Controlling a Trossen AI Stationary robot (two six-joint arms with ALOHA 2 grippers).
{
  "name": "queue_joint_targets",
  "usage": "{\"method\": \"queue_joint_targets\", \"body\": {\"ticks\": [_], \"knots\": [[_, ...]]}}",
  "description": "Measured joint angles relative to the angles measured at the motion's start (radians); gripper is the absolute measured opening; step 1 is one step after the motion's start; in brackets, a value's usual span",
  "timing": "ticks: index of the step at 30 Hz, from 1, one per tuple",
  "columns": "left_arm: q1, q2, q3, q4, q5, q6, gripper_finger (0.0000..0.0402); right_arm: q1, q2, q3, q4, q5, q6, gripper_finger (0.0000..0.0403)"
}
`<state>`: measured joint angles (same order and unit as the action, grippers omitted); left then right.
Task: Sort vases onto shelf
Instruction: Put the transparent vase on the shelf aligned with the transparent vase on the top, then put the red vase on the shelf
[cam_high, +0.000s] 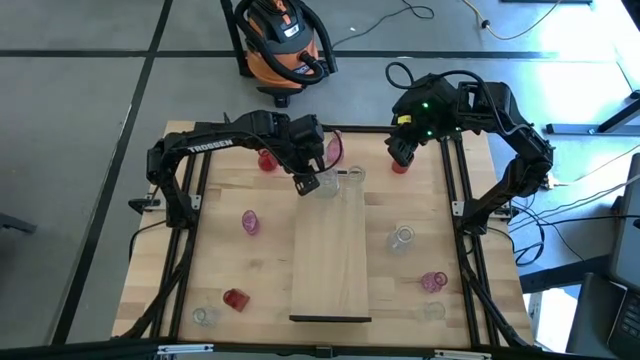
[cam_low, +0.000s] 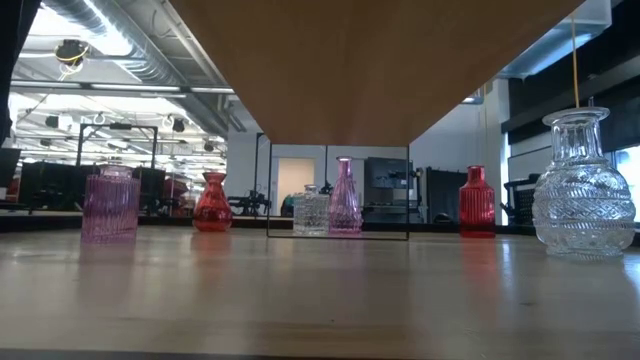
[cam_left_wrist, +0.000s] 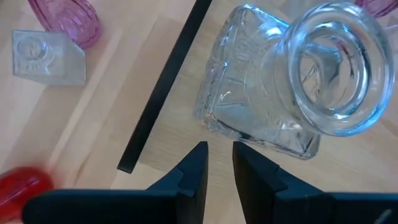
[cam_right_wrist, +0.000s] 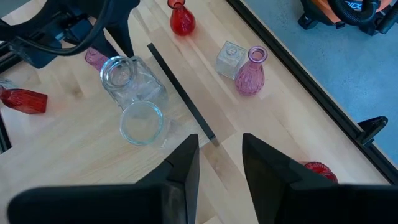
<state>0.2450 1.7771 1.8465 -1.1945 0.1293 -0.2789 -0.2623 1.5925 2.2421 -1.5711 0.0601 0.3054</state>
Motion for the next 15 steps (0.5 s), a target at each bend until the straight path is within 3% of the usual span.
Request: {"method": "queue_joint_targets", "body": {"ticks": [15], "knots": [[0.000, 0.012, 0.000, 0.026, 0.011, 0.001, 0.0068, 0.000, 0.000, 0.000, 0.000, 0.000, 0.004, 0.0106]]}}
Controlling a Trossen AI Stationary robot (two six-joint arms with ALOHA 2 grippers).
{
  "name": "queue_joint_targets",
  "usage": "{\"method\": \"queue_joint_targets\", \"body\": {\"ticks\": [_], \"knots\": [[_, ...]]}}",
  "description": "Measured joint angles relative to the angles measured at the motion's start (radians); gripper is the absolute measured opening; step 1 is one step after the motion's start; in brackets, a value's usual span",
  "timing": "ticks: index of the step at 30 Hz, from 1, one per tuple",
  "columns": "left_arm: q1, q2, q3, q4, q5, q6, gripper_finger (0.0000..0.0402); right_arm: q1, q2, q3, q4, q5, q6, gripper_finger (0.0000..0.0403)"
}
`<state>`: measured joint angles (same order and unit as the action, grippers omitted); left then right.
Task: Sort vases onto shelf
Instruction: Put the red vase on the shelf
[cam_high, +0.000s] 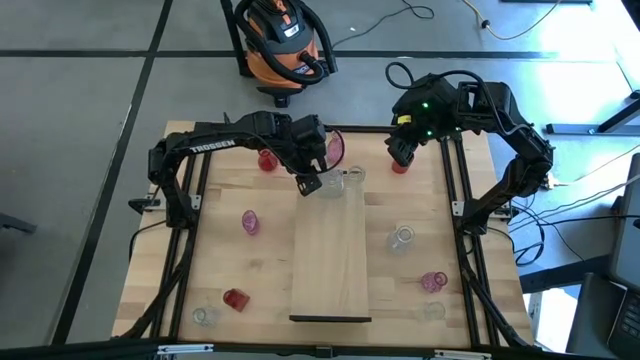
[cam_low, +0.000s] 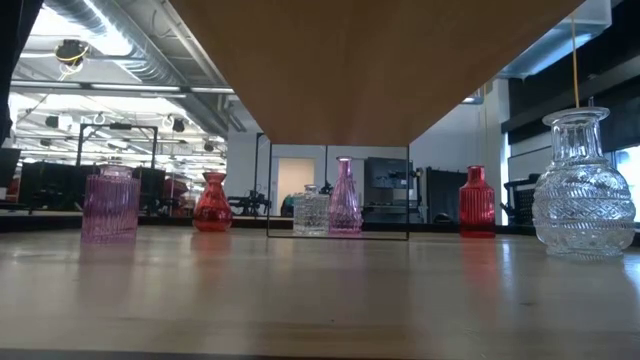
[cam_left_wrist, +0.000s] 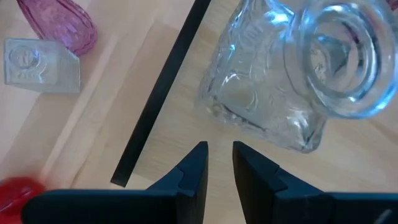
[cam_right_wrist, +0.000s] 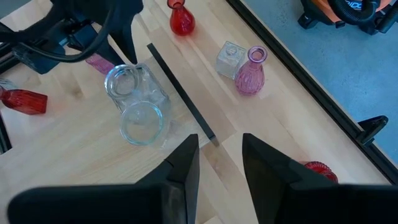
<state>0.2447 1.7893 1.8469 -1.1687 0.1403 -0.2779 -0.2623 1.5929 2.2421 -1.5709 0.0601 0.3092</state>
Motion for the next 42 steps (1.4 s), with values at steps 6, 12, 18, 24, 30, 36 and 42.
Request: {"method": "queue_joint_targets", "body": {"ticks": [6, 12, 18, 24, 30, 36, 42], "knots": [[0.011, 0.000, 0.000, -0.032, -0.044, -0.001, 0.0044, 0.000, 0.000, 0.000, 0.000, 0.000, 0.006, 0.0106], [0.046, -0.013, 0.000, -0.089, -0.090, 0.015, 0.0020, 0.000, 0.000, 0.000, 0.000, -0.014, 0.008, 0.0106], [0.114, -0.113, 0.000, -0.152, -0.210, 0.045, 0.0008, 0.000, 0.000, 0.000, 0.000, -0.017, 0.003, 0.0106], [0.242, -0.205, -0.070, -0.160, -0.247, 0.111, 0.0012, 0.000, 0.000, 0.000, 0.000, 0.031, -0.016, 0.0106], [0.417, -0.268, -0.317, -0.015, -0.087, 0.151, 0.0023, 0.000, 0.000, -0.001, 0.000, 0.074, -0.030, 0.0106], [0.549, -0.269, -0.451, 0.122, -0.002, 0.173, 0.0057, 0.000, 0.000, -0.001, 0.000, 0.106, -0.038, 0.0106], [0.617, -0.270, -0.460, 0.123, -0.008, 0.210, 0.0124, 0.000, 0.000, -0.001, 0.000, 0.105, -0.039, 0.0106]]}}
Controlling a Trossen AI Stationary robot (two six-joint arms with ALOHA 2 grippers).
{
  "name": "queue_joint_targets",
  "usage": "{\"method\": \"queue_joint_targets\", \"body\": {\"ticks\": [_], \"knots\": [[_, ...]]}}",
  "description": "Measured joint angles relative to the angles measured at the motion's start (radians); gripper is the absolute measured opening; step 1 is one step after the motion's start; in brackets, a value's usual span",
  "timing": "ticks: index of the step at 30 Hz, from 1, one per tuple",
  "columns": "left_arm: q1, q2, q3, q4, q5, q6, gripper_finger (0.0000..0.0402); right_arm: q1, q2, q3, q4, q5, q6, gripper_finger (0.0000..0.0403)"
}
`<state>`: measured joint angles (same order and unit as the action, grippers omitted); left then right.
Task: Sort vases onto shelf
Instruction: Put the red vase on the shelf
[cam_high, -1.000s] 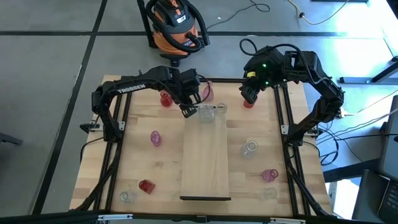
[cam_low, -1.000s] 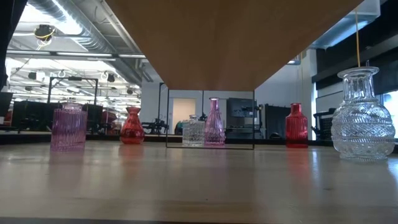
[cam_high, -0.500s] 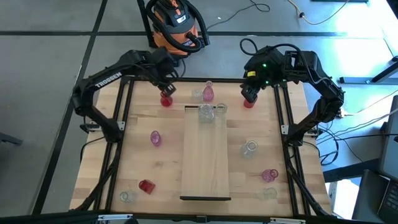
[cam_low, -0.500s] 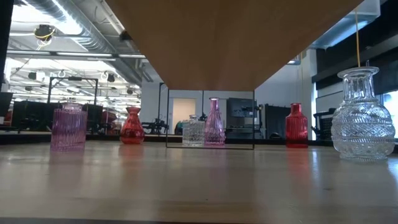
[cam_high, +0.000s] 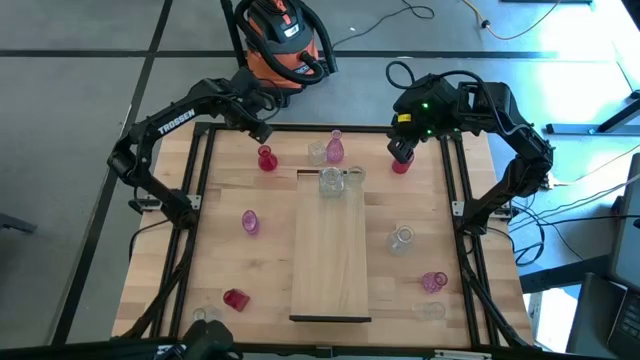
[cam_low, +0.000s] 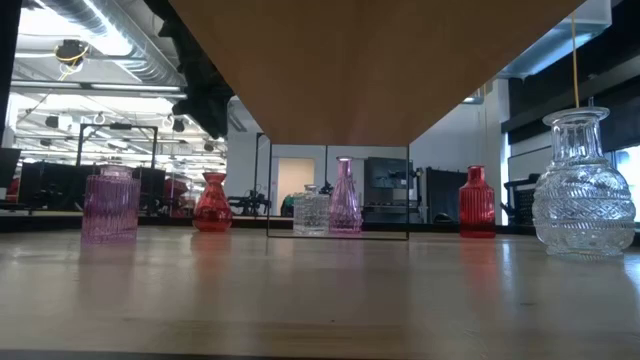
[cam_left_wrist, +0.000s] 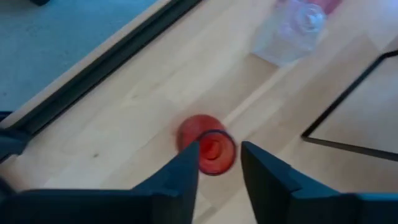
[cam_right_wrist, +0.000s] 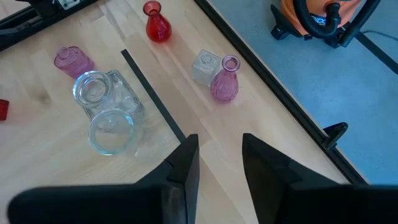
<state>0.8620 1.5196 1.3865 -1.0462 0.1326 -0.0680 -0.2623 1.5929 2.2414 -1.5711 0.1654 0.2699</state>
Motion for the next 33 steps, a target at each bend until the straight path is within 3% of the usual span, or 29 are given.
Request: {"method": "queue_joint_targets", "body": {"ticks": [8, 20, 24, 33], "knots": [[0.006, 0.027, -0.017, -0.023, 0.006, 0.025, 0.0179, 0.000, 0.000, 0.000, 0.000, 0.000, 0.010, 0.0106], [0.029, 0.027, -0.204, 0.120, -0.008, -0.069, 0.0181, 0.000, 0.000, 0.000, 0.000, -0.027, 0.039, 0.0106], [0.045, 0.027, -0.236, 0.202, 0.030, -0.121, 0.0181, 0.000, 0.000, 0.000, 0.000, -0.027, 0.039, 0.0106], [0.048, 0.047, -0.255, 0.217, 0.043, -0.166, 0.0167, 0.000, 0.000, 0.000, 0.000, -0.027, 0.039, 0.0106]]}}
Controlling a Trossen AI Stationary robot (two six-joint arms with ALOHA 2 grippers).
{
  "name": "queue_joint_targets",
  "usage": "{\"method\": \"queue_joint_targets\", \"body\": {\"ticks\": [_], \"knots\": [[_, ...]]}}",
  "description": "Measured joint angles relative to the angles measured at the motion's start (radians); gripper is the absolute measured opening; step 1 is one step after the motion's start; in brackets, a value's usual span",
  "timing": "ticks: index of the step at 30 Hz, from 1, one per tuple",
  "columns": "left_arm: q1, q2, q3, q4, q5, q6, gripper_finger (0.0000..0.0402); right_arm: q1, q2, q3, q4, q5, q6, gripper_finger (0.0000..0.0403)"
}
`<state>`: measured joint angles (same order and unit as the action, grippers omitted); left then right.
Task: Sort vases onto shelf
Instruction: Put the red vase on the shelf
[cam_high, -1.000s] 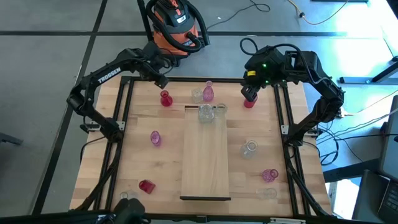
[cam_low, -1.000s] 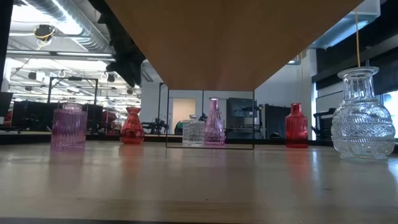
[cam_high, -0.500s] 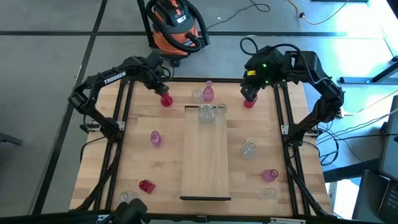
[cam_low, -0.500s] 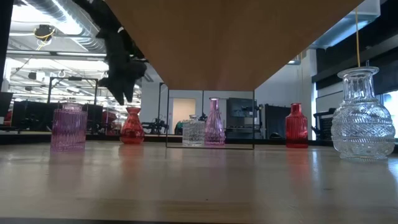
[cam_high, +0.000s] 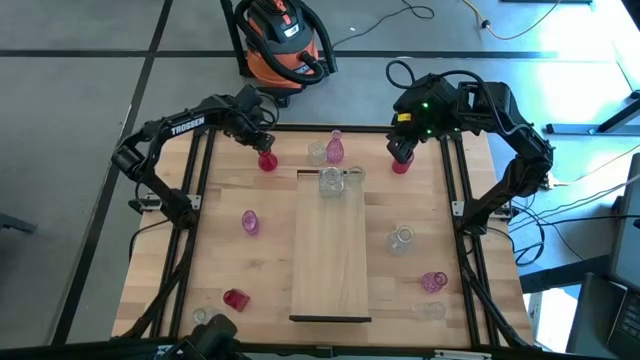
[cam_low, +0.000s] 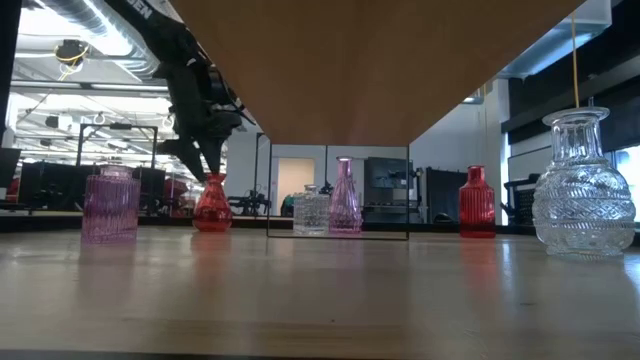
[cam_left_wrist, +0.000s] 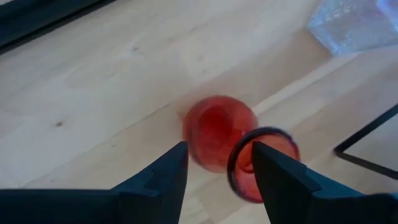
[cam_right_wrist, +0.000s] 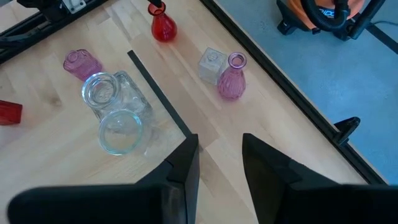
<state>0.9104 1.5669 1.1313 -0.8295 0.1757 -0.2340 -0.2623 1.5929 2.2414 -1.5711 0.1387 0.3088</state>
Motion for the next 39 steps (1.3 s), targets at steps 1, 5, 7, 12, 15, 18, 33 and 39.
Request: {"method": "queue_joint_targets", "body": {"ticks": [1, 5, 7, 12, 15, 18, 33, 39], "knots": [[0.000, 0.000, 0.000, 0.002, 0.000, 0.000, 0.0164, 0.000, 0.000, 0.000, 0.000, 0.000, 0.000, 0.0106], [0.000, 0.000, 0.000, -0.017, 0.014, 0.005, 0.0136, 0.000, 0.000, 0.000, 0.000, 0.000, 0.000, 0.0106], [0.000, 0.002, 0.000, -0.033, 0.023, 0.024, 0.0115, 0.000, 0.000, 0.000, 0.000, 0.000, 0.000, 0.0106], [-0.002, 0.032, 0.000, -0.044, 0.057, 0.032, 0.0050, 0.000, 0.000, 0.000, 0.000, 0.000, -0.003, 0.0106], [-0.002, 0.052, 0.003, -0.038, 0.121, 0.032, 0.0015, 0.000, 0.000, 0.000, 0.000, 0.004, -0.004, 0.0106], [-0.002, 0.058, 0.005, -0.030, 0.132, 0.033, 0.0012, 0.000, 0.000, 0.000, 0.000, 0.006, -0.012, 0.0106], [0.013, -0.146, -0.001, -0.053, 0.291, 0.039, 0.0007, 0.001, 0.000, 0.000, 0.301, -0.240, -0.291, 0.0135], [0.005, -0.316, 0.001, -0.046, 0.395, -0.040, 0.0007, 0.000, 0.005, 0.000, 0.497, -0.306, -0.416, 0.0214]]}}
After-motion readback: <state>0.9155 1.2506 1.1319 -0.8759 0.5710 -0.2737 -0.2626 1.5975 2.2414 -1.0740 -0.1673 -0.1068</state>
